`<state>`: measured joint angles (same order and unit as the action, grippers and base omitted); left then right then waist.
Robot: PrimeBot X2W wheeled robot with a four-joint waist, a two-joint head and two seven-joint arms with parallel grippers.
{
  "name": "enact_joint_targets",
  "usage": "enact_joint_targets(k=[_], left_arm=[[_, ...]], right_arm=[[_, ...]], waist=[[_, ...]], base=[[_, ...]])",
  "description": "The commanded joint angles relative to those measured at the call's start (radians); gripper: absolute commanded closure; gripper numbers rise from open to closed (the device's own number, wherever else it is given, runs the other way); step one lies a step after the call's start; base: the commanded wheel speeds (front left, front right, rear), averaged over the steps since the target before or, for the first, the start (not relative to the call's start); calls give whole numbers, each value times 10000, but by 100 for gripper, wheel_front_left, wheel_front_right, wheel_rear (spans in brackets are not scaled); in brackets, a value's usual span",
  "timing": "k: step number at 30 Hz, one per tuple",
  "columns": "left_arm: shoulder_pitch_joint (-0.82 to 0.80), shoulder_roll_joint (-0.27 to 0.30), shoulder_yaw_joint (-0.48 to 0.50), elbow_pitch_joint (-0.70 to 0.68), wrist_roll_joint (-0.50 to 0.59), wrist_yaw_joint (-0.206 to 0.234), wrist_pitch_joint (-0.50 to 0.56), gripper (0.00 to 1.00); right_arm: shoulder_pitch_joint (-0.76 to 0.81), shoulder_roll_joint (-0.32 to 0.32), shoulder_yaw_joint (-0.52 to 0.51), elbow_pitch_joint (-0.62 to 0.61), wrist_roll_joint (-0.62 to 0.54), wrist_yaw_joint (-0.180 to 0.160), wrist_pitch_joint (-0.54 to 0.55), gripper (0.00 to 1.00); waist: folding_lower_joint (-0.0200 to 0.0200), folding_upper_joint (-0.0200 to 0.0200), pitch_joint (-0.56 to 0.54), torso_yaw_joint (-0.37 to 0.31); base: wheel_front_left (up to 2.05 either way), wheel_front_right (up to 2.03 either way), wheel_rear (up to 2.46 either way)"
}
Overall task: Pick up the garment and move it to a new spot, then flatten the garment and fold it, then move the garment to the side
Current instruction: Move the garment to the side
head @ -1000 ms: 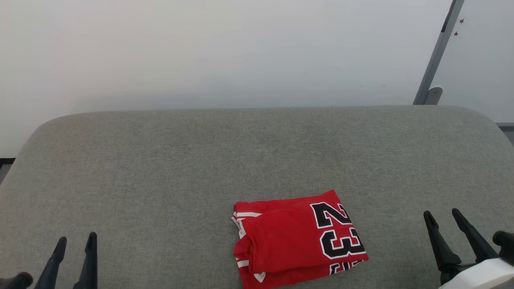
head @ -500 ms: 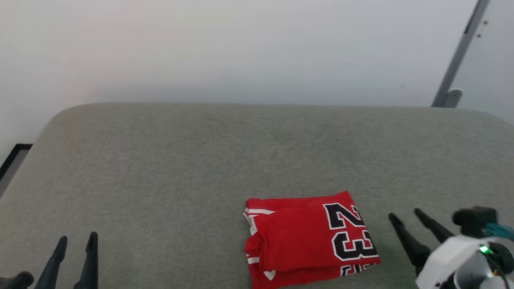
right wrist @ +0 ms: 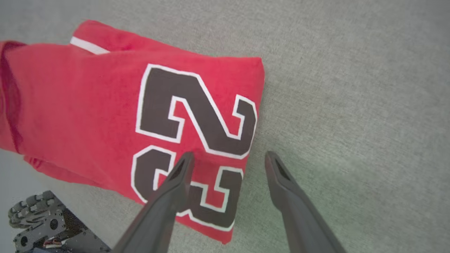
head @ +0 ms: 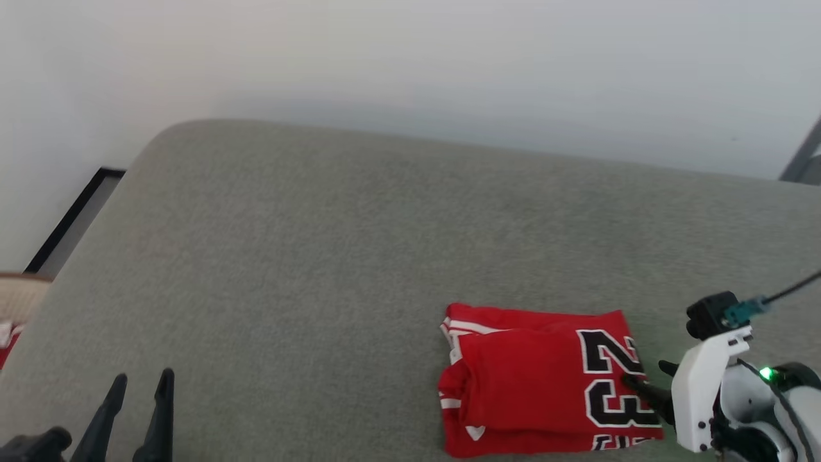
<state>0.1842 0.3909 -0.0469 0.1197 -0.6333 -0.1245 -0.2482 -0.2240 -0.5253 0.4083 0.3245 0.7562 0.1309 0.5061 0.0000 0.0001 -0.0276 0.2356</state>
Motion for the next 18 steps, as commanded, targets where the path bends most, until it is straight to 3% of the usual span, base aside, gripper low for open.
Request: enact_joint_targets(k=[1,6,14,16,18], left_arm=[[-290,20,-57,0,-71,-47,-30,0],[-571,-57,-216,130,-171,-59,-81,0],[-929,-186,-329,368,-260,-53,-156,0],[-1011,-204,-343,411,-247,-56,-150,0],[-1081,-208,-373,426,-276,-58,-163,0]], right_arm=[[-234,-55,127,73,-2,-6,302,0],[-810,-241,437,519,68,-6,1461,0],[-1152,214,877,1254,605,-6,3197,0],[-1247,300,953,1288,661,-3,3321,100],[-1366,355,836,1374,709,-4,3387,100]], waist=[[0,-1,316,299],[0,-1,749,652],[0,-1,1191,897],[0,-1,1261,899],[0,-1,1311,877]], base=[[0,0,0],[0,0,0],[0,0,0],[0,0,0],[0,0,0]])
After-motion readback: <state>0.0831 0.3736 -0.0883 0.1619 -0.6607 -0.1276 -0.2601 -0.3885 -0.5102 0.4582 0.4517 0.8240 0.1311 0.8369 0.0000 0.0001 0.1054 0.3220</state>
